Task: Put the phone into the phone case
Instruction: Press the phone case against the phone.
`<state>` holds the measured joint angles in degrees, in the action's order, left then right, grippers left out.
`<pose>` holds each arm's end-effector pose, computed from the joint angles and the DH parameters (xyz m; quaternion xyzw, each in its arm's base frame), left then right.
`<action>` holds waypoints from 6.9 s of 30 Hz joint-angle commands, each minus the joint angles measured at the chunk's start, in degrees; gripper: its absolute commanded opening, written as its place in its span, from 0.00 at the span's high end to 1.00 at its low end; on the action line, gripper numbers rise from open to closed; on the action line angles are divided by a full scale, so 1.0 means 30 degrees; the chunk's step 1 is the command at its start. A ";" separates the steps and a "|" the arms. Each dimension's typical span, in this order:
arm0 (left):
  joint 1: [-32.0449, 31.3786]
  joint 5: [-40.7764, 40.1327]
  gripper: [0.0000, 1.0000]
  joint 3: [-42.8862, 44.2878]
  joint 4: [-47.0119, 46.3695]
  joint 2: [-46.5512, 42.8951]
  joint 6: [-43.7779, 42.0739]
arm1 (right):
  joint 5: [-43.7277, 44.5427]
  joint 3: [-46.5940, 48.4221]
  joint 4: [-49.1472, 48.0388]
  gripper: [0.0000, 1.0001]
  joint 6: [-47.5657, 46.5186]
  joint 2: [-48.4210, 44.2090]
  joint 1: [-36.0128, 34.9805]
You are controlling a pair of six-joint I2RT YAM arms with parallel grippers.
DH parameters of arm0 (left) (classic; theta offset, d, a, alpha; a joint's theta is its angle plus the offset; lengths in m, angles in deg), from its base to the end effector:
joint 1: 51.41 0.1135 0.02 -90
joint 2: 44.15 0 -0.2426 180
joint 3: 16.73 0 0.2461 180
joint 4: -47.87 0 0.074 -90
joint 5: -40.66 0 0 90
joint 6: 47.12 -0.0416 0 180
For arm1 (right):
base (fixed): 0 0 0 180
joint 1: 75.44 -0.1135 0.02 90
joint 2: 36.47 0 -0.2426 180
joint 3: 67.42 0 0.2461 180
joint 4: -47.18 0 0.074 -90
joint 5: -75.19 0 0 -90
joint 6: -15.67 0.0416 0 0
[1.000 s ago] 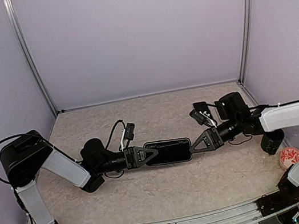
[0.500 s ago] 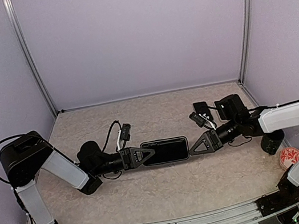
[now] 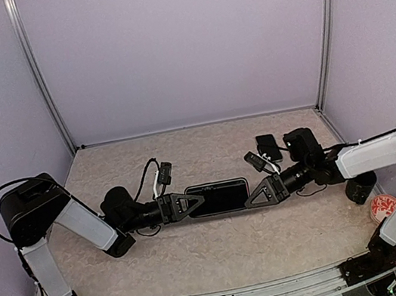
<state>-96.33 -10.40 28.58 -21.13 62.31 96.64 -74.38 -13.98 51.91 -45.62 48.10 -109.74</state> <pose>0.2031 -0.2394 0.1451 0.2028 0.6370 -0.6819 0.2970 0.2150 0.1901 0.1721 -0.2635 0.7609 0.5835 0.1056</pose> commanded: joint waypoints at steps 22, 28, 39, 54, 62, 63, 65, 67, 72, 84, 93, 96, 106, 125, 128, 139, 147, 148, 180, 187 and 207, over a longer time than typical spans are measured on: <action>-0.0083 0.0018 1.00 0.0227 -0.1827 0.0027 0.0109 | 0.1228 0.1352 0.0736 0.93 -0.0768 0.0397 -0.0633; -0.0083 0.0253 1.00 0.0264 -0.1943 -0.0085 0.0104 | 0.0237 0.1303 -0.0068 0.62 -0.0282 0.0035 -0.0634; -0.0199 0.0605 1.00 0.0286 -0.2099 -0.0208 0.0208 | 0.0451 0.1822 -0.0072 0.58 0.0564 0.0178 -0.0010; -0.0347 0.0675 0.99 0.0398 -0.1744 -0.0246 0.0143 | -0.0784 0.2126 -0.1045 0.95 0.1447 0.0866 0.0048; -0.0434 0.0470 0.77 0.0469 -0.1869 0.0121 0.0215 | -0.1171 0.1703 -0.1647 1.00 0.1710 0.0861 0.0042; -0.0460 0.0446 0.69 0.0469 -0.1884 0.0193 0.0230 | -0.1093 0.1701 -0.1650 1.00 0.1688 0.0807 0.0046; -0.0464 0.0343 0.52 0.0419 -0.1884 0.0276 0.0220 | -0.0968 0.1669 -0.1729 1.00 0.1680 0.0614 0.0060; -0.0464 0.0226 0.41 0.0361 -0.1901 0.0355 0.0224 | -0.0973 0.1680 -0.1896 1.00 0.1749 0.0391 0.0129; -0.0464 0.0104 0.31 0.0265 -0.1943 0.0431 0.0143 | -0.0881 0.1684 -0.2171 1.00 0.1796 -0.0183 0.0347; -0.0434 -0.0324 0.19 -0.0076 -0.2580 0.1142 0.0567 | -0.0488 0.1097 -0.2940 1.00 0.2301 -0.0726 0.0960; -0.0431 -0.0760 0.19 -0.0373 -0.4009 0.1281 0.1270 | 0.1113 0.0068 -0.5761 1.00 0.4523 -0.1543 0.1034; -0.0442 -0.1198 0.19 -0.0259 -0.4125 0.1441 0.1566 | 0.1350 -0.0827 -0.8444 1.00 0.6295 -0.1883 0.1035; -0.1300 -0.2468 0.19 0.0753 -0.3027 0.1517 0.1287 | 0.3542 -0.1247 -0.8951 1.00 0.6524 -0.3419 0.0353; -0.1725 -0.2811 0.50 0.3007 -0.3615 0.2425 0.1901 | 0.4425 -0.1557 -0.9609 1.00 0.6587 -0.2821 -0.0938; -0.1626 -0.2822 0.58 0.3025 -0.3643 0.2418 0.1985 | 0.4367 -0.1487 -0.9061 1.00 0.6212 -0.2715 -0.1010; -0.1257 -0.2784 0.85 0.2645 -0.3896 0.2480 0.2403 | 0.3883 -0.1340 -0.7971 1.00 0.5140 -0.2113 -0.1249; -0.1167 -0.2594 0.98 0.2520 -0.3966 0.2455 0.2501 | 0.3551 -0.0954 -0.7560 1.00 0.4976 -0.1931 -0.1273; -0.1145 -0.2559 0.99 0.2498 -0.3966 0.2455 0.2545 | 0.3515 -0.0938 -0.7549 1.00 0.4949 -0.1915 -0.1261; -0.1582 0.2459 1.00 0.2608 -0.0708 0.2163 0.0573 | -0.1851 0.1593 -0.2636 0.66 0.2439 -0.0451 -0.1223; -0.1603 0.3508 1.00 0.3637 0.2721 0.1620 -0.1285 | -0.2900 0.2643 -0.0094 0.66 0.1031 -0.0184 -0.1258; -0.1891 0.4449 1.00 0.4505 0.4917 0.1209 -0.2480 | -0.2674 0.3791 0.2892 0.67 -0.1516 0.1289 -0.2028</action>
<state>-101.41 2.76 39.62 -5.74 66.00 89.93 -80.39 -4.54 59.71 -48.05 51.40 -114.09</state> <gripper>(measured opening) 0.108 0.333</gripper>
